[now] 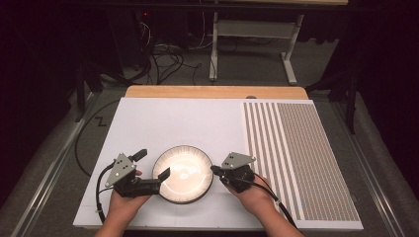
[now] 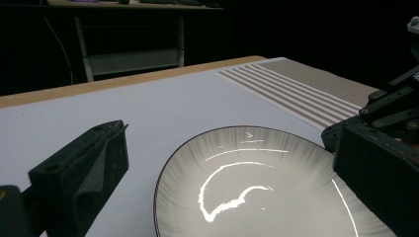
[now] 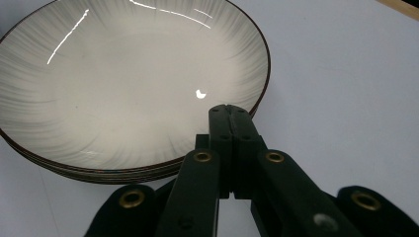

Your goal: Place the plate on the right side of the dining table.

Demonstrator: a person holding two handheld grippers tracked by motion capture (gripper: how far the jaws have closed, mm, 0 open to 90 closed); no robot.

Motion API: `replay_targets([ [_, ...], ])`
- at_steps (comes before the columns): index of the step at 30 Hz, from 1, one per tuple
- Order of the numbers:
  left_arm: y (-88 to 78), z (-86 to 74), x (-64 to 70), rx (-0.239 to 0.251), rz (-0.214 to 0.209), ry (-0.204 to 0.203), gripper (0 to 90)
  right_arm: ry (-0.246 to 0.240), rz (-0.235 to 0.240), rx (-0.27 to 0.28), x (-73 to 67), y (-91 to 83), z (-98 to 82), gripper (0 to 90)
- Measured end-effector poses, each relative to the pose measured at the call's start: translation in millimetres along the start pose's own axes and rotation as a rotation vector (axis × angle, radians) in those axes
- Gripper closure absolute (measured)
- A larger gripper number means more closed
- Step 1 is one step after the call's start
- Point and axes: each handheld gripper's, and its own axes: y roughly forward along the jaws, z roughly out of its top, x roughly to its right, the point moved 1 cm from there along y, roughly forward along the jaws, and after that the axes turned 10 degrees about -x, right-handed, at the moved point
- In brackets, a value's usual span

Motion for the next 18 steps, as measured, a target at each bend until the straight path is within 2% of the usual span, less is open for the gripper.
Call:
replay_targets([
  [18, -0.9, 0.5, -0.5, 0.000, 0.001, 0.001, 1.2, -0.014, -0.010, -0.009, -0.6, 0.6, 0.6, 90.0],
])
